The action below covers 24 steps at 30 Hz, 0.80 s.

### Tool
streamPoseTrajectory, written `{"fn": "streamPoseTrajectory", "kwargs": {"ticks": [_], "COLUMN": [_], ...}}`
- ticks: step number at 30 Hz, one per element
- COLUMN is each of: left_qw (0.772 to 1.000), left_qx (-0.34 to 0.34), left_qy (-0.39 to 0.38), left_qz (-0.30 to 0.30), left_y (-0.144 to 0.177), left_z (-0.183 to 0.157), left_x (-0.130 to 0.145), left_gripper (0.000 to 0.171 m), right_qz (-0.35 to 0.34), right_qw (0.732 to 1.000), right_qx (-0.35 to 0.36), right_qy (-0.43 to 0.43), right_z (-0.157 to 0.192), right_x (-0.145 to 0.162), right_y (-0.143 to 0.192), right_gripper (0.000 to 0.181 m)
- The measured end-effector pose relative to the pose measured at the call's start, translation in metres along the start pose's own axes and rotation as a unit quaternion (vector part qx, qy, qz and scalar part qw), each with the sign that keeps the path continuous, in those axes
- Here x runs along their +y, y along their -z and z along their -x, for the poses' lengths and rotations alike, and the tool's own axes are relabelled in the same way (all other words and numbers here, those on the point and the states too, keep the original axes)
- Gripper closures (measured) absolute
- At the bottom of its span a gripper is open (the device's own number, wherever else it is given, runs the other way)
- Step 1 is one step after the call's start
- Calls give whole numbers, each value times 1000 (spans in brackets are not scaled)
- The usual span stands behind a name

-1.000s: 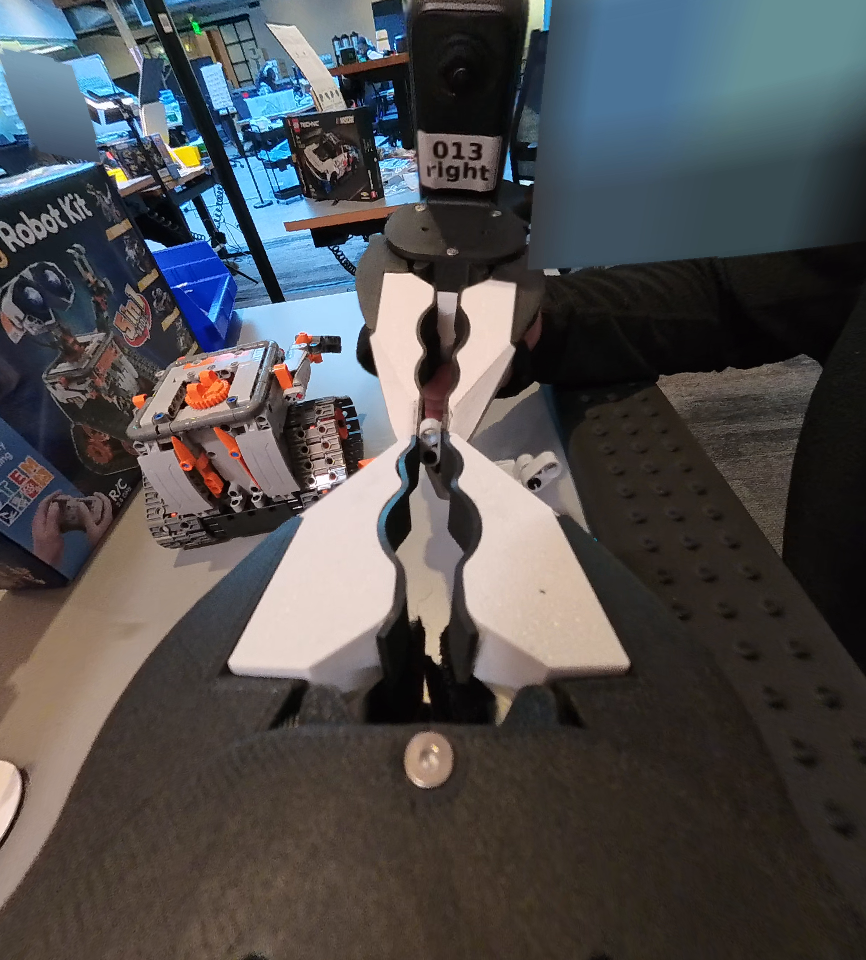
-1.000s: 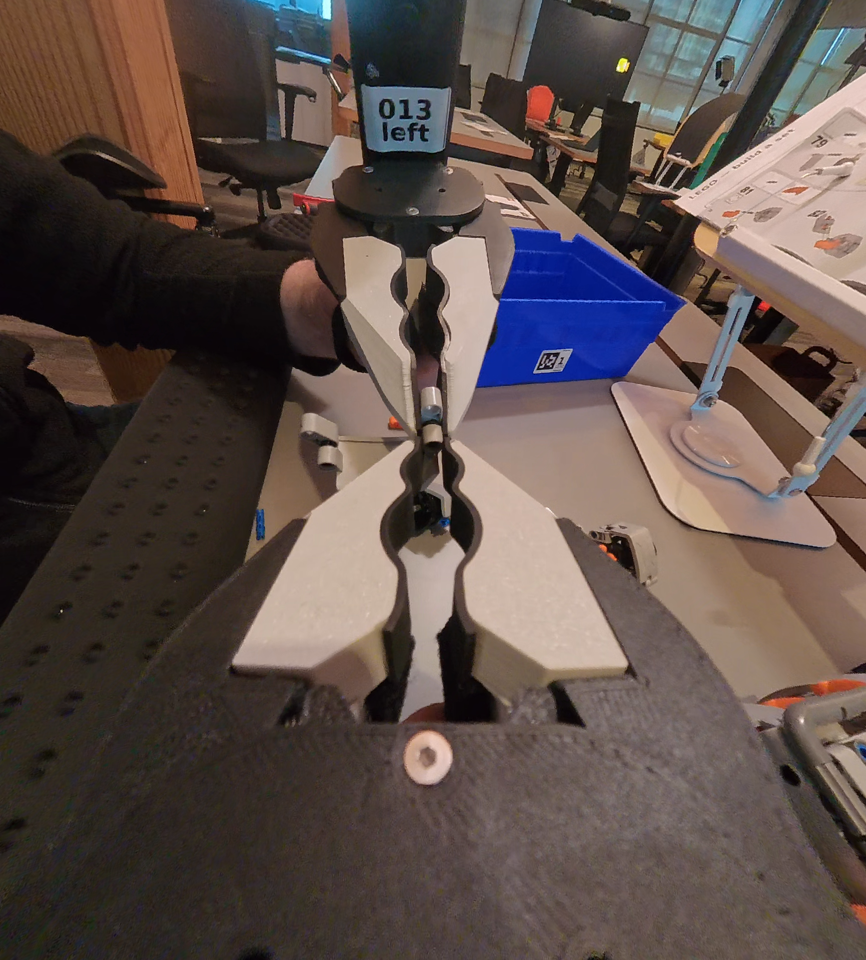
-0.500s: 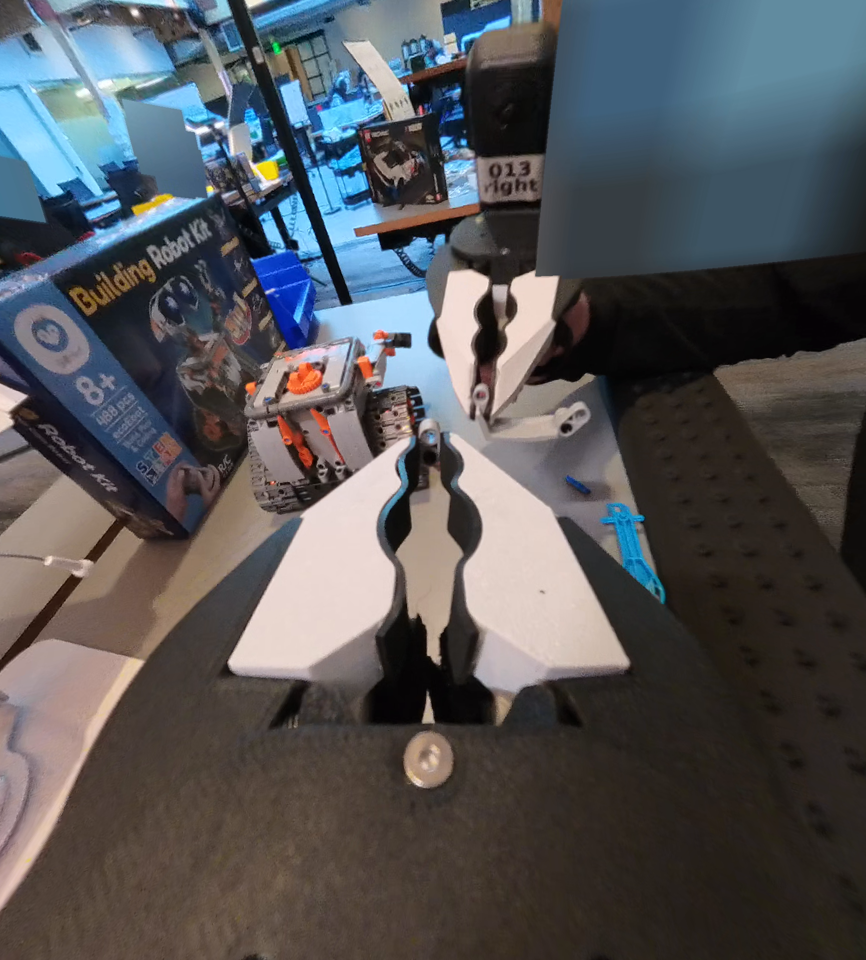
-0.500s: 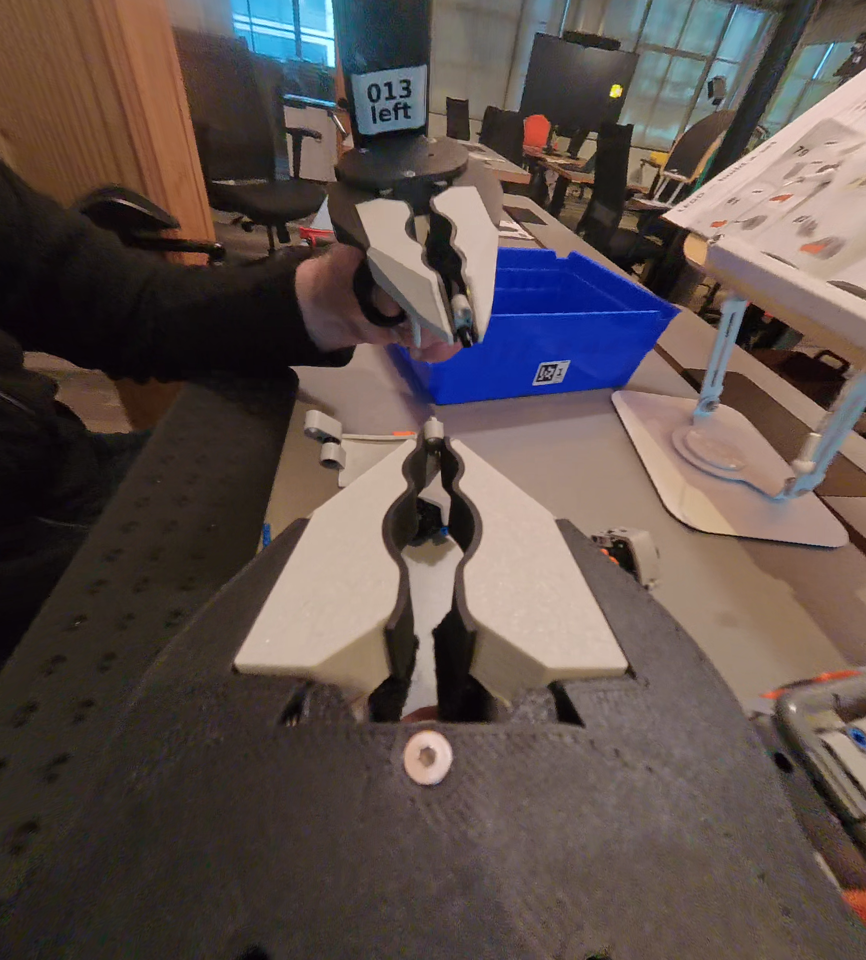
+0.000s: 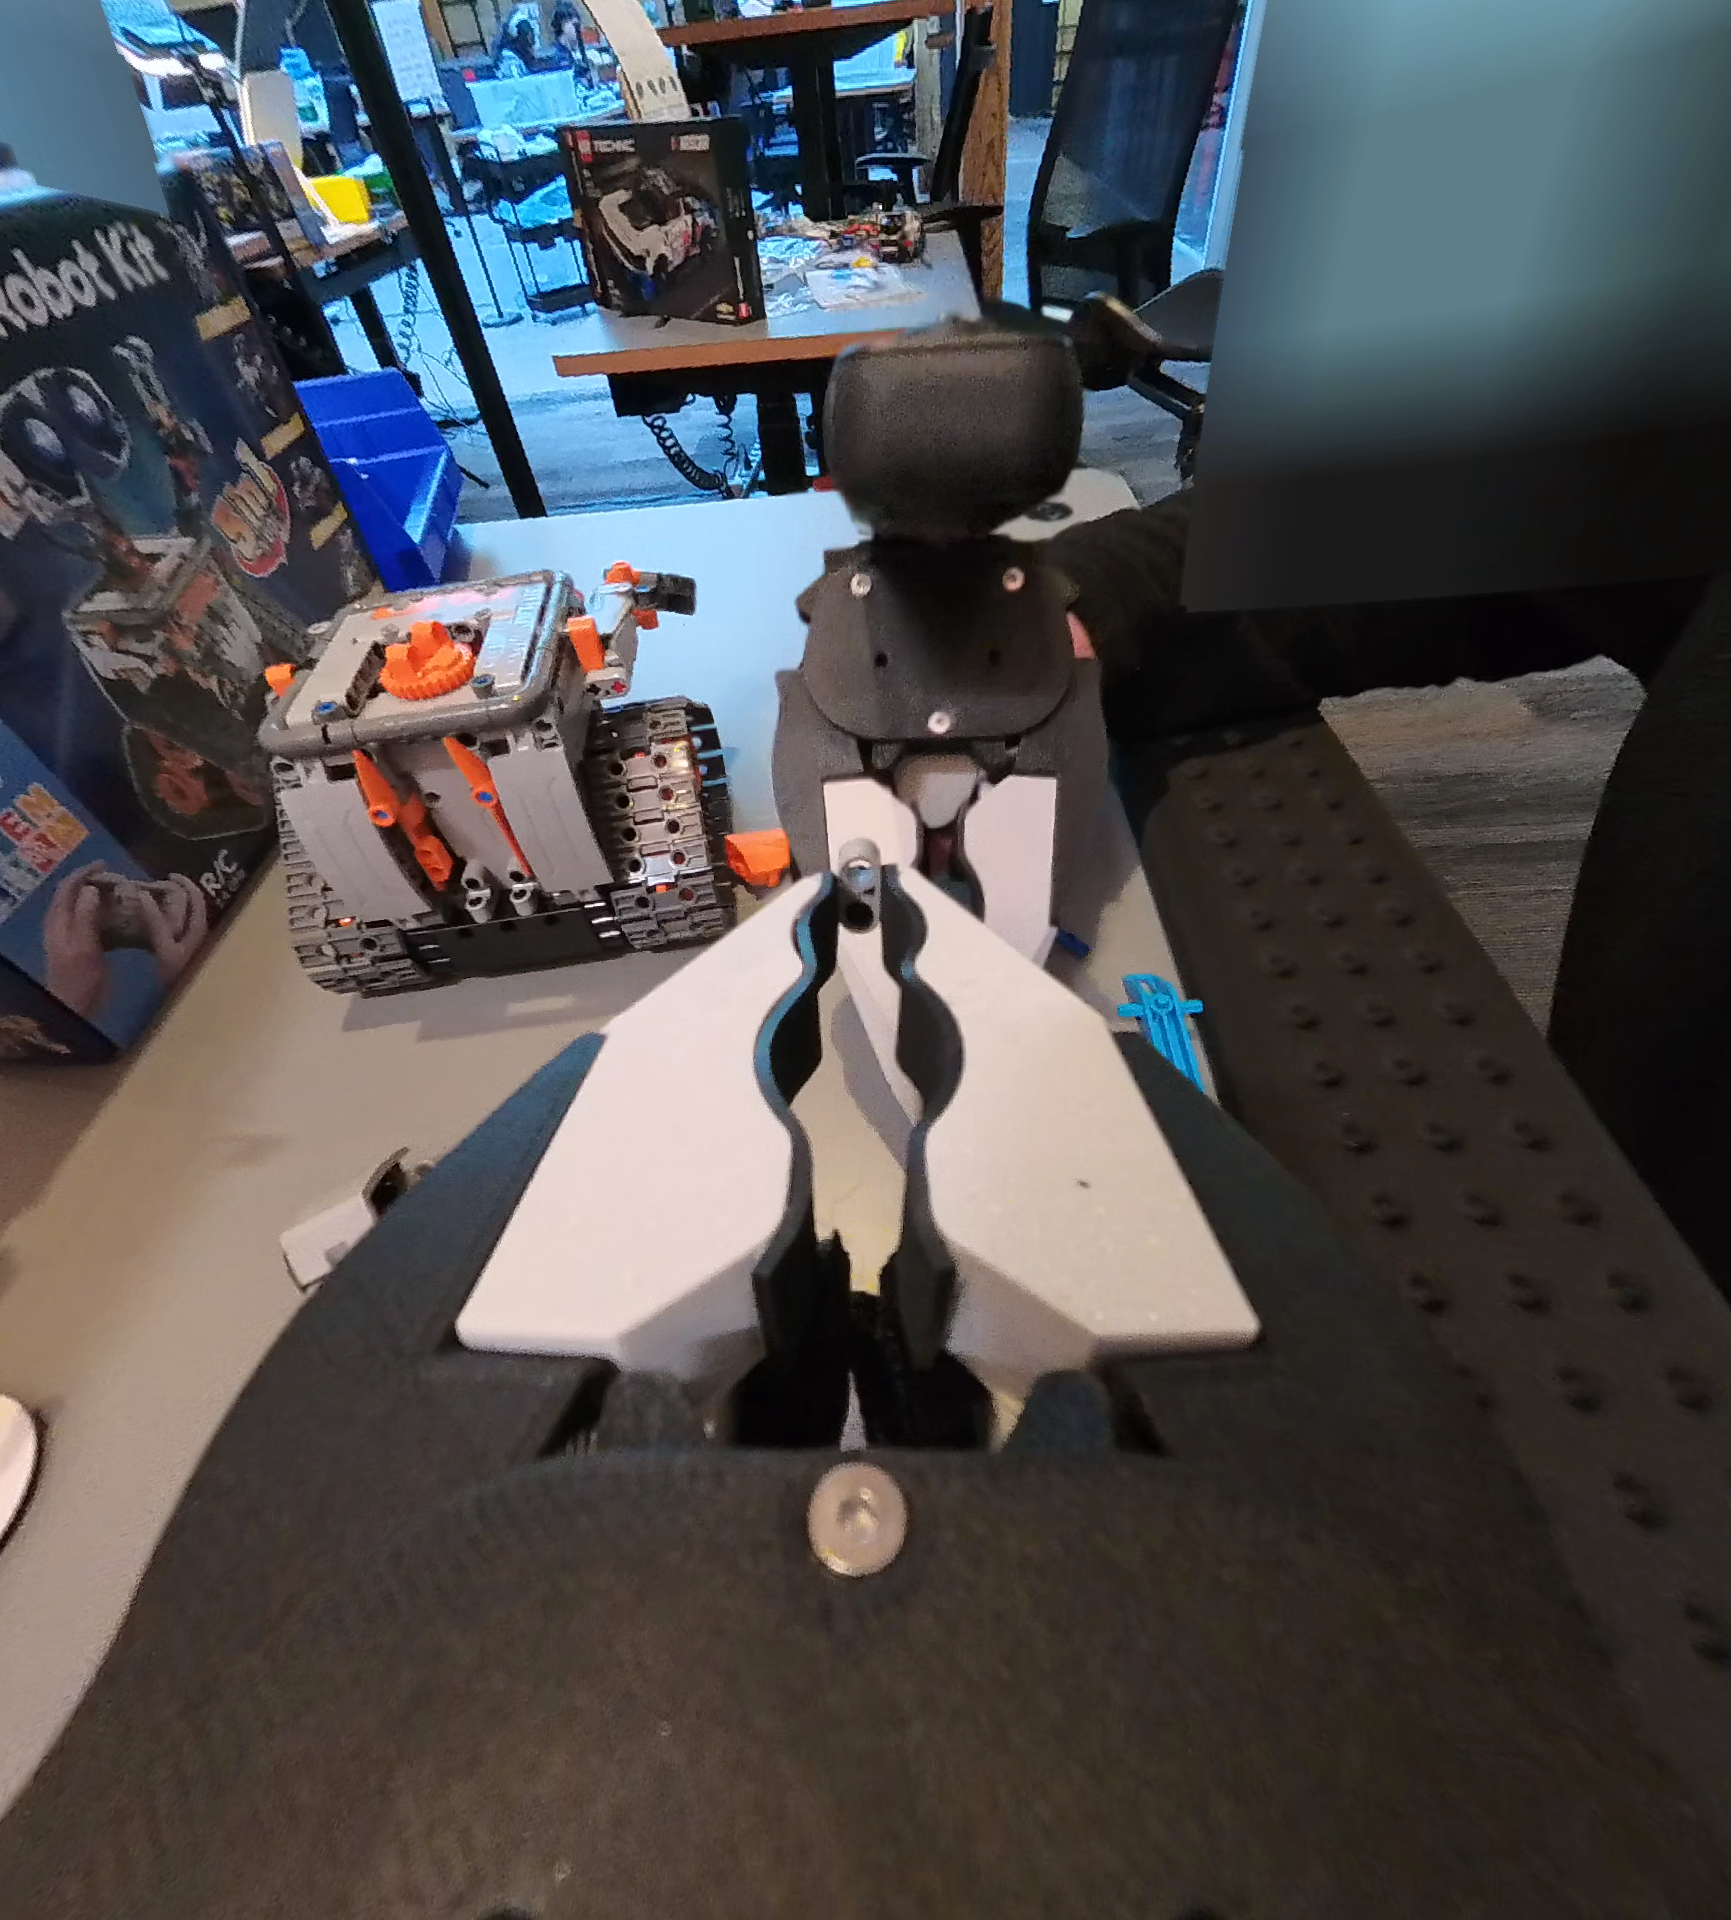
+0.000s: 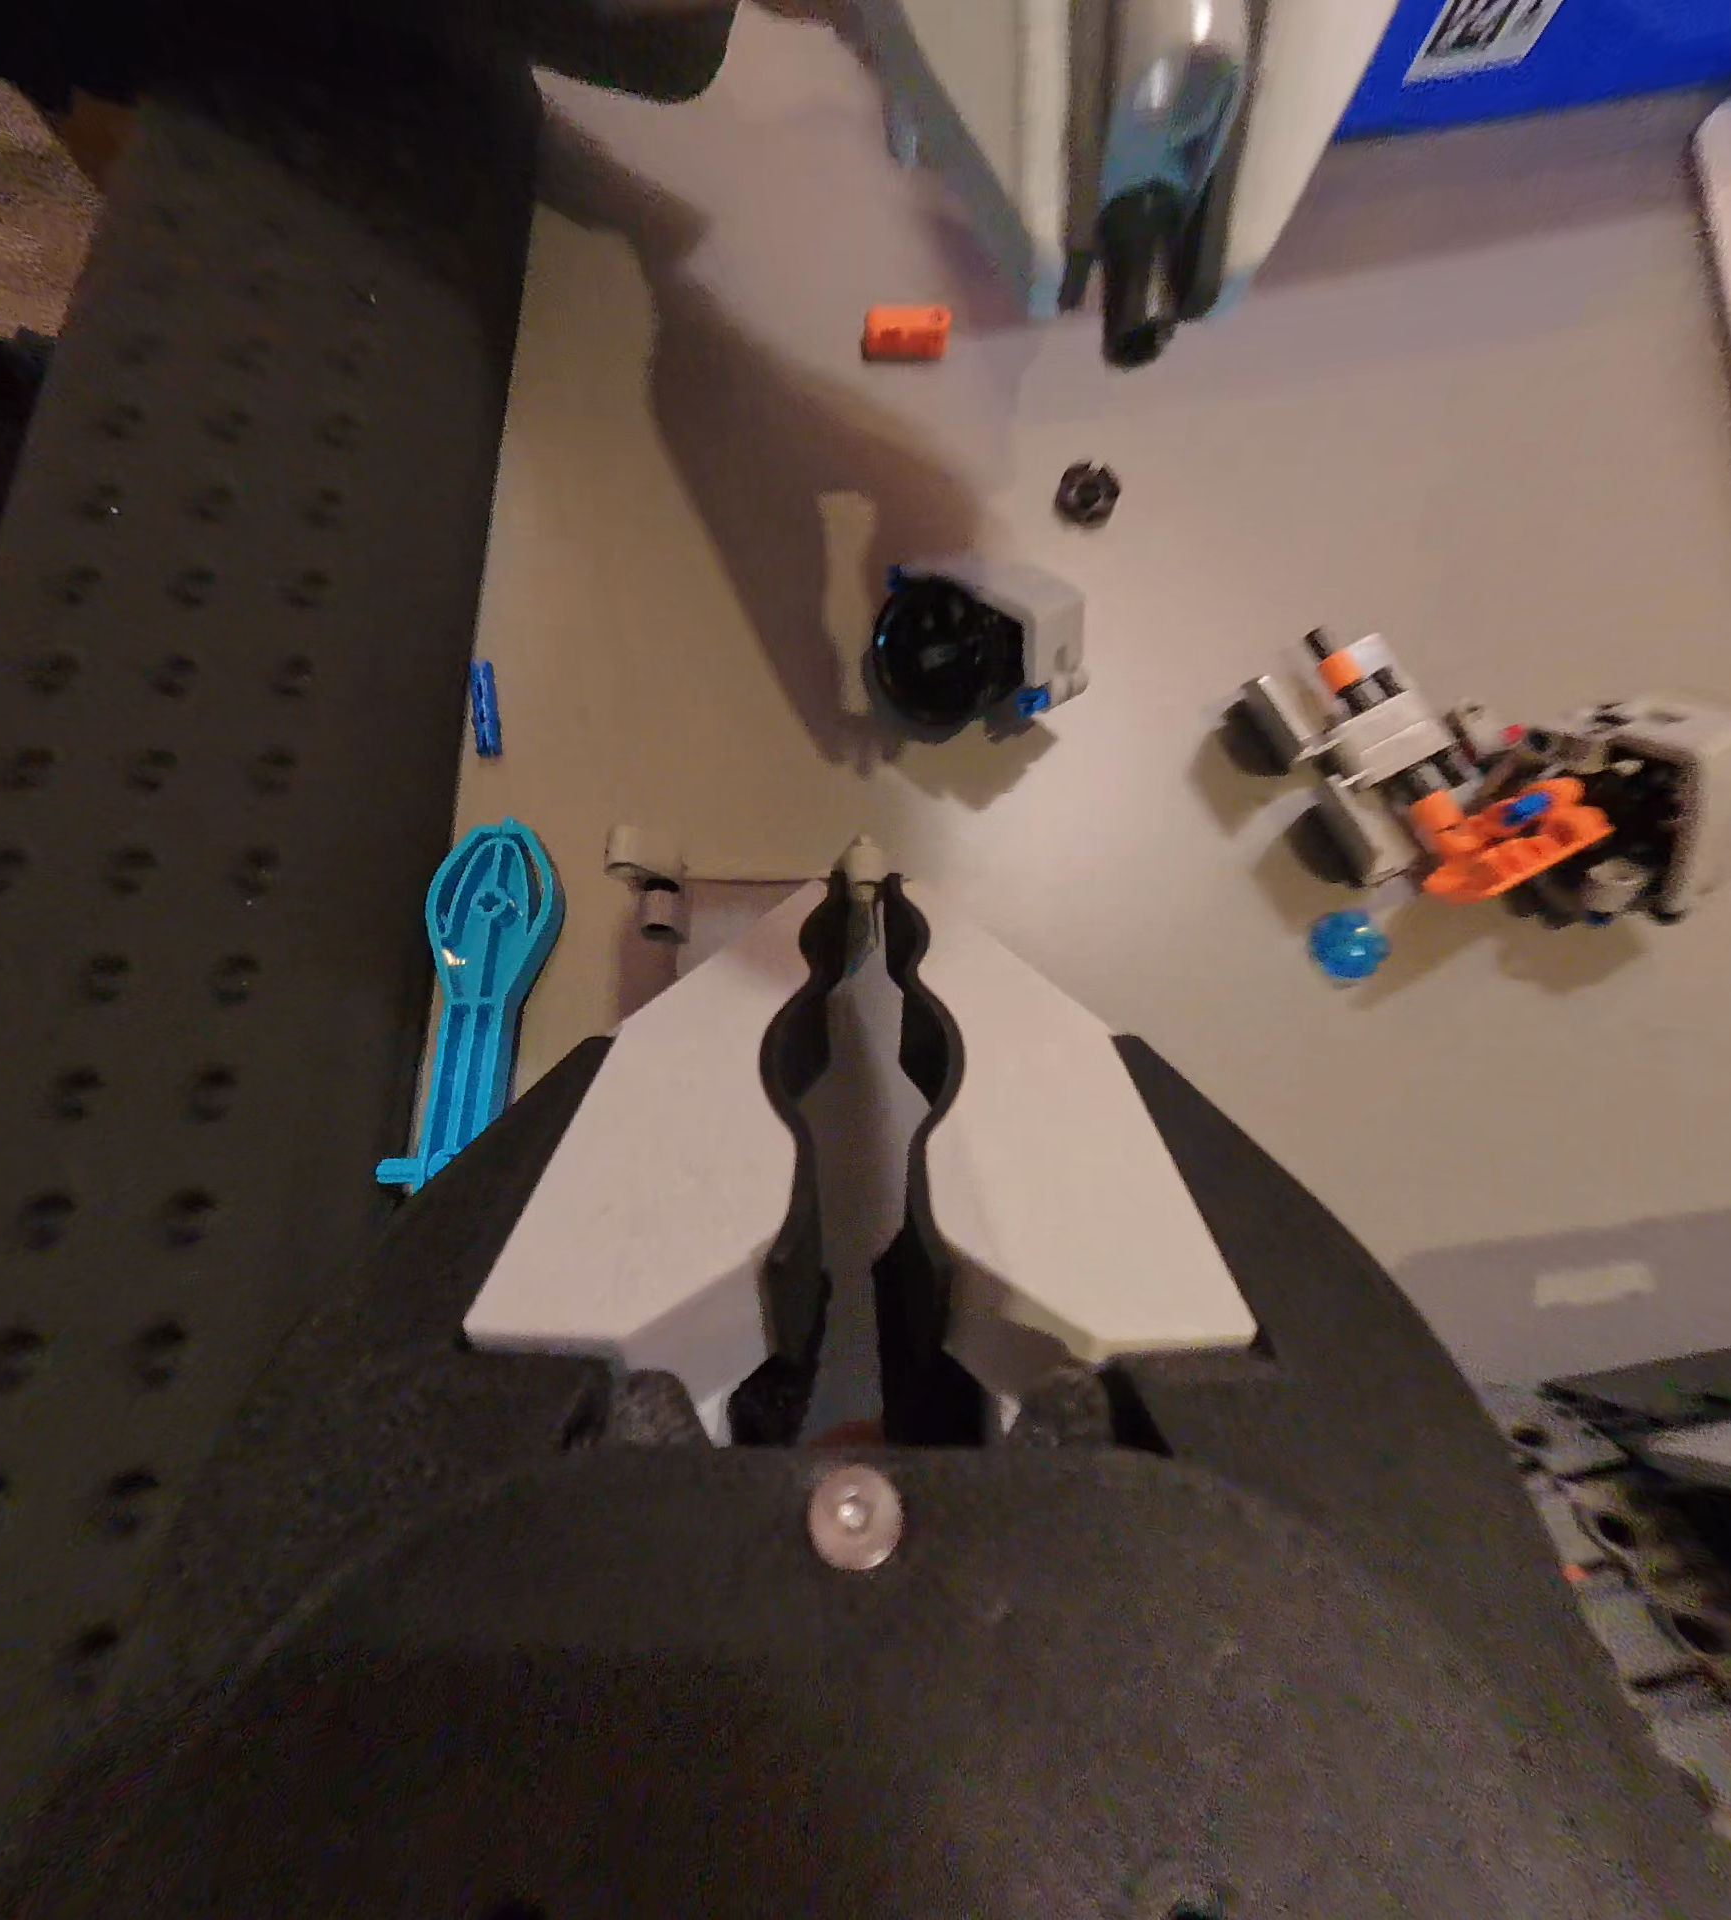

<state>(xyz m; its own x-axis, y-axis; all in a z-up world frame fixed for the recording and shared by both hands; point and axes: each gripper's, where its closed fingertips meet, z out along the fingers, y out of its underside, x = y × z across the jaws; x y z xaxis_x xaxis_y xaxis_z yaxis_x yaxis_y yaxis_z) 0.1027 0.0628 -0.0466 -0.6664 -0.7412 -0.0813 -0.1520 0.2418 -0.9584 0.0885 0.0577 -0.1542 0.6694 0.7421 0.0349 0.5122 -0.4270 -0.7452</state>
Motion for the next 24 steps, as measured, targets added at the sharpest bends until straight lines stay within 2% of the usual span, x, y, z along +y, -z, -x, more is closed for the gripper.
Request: {"fn": "streamPoseTrajectory", "kwargs": {"ticks": [4, 6, 9, 12, 18, 22, 24], "left_qw": [1000, 1000, 997, 991, 983, 974, 969], "left_qx": [3, -15, -44, -66, -88, -78, -72], "left_qy": [6, 13, 63, 112, 157, 207, 230], "left_qz": [4, 8, -2, -16, -16, -47, -64], "left_y": [-4, -4, -3, -5, -21, -33, -38], "left_z": [0, 7, 22, 34, 41, 40, 39], "left_x": [4, 6, 6, 4, 5, -4, -8], "left_gripper": [167, 166, 167, 166, 166, 166, 166], "right_qz": [38, 20, -49, -120, -100, -76, -59], "right_qw": [999, 1000, 995, 974, 939, 903, 893], "right_qx": [-26, -5, 83, 177, 296, 376, 399], "right_qy": [-4, 3, 34, 72, 146, 192, 198], "right_z": [8, 2, -20, -33, -45, -54, -58], "right_x": [14, 7, -23, -54, -62, -67, -65], "right_y": [-10, -3, 28, 62, 76, 85, 87], "right_gripper": [173, 169, 163, 159, 155, 154, 154]}}
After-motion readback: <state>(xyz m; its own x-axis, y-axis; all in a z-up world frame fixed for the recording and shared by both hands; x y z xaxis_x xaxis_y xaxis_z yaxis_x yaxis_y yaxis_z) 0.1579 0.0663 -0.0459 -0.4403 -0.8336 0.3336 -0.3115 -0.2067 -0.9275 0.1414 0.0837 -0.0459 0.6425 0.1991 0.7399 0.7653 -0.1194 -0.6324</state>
